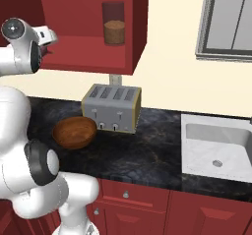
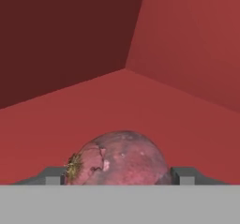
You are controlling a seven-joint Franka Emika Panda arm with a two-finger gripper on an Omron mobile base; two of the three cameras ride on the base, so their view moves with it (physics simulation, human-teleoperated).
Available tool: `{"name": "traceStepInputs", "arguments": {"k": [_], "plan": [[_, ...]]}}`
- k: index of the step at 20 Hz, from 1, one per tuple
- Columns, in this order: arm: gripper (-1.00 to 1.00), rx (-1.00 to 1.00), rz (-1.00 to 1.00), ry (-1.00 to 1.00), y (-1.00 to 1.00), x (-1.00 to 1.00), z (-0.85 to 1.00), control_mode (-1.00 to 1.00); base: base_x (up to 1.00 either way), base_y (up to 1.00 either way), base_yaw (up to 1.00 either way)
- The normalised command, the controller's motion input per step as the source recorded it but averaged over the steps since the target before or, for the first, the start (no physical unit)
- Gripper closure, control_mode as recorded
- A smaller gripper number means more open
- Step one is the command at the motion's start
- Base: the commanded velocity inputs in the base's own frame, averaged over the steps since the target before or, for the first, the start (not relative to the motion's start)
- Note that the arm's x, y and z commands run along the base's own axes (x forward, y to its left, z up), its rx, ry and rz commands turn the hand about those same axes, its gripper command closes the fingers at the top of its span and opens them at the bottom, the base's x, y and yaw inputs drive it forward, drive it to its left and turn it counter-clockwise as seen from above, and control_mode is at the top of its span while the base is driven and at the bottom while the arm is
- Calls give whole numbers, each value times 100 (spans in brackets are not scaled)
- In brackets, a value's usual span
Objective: Pick the onion from the cabinet and place it in the bowl. Then pick the bowl and place it in the sink. Then turn on the sink facuet.
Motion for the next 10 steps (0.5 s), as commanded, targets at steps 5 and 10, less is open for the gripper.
{"name": "traceStepInputs", "arguments": {"k": [5,10], "plan": [[100,0,-10,0,-46,-100,0,-100,0,0,0],[100,0,-15,4,-71,-100,-1,-100,0,0,0]]}}
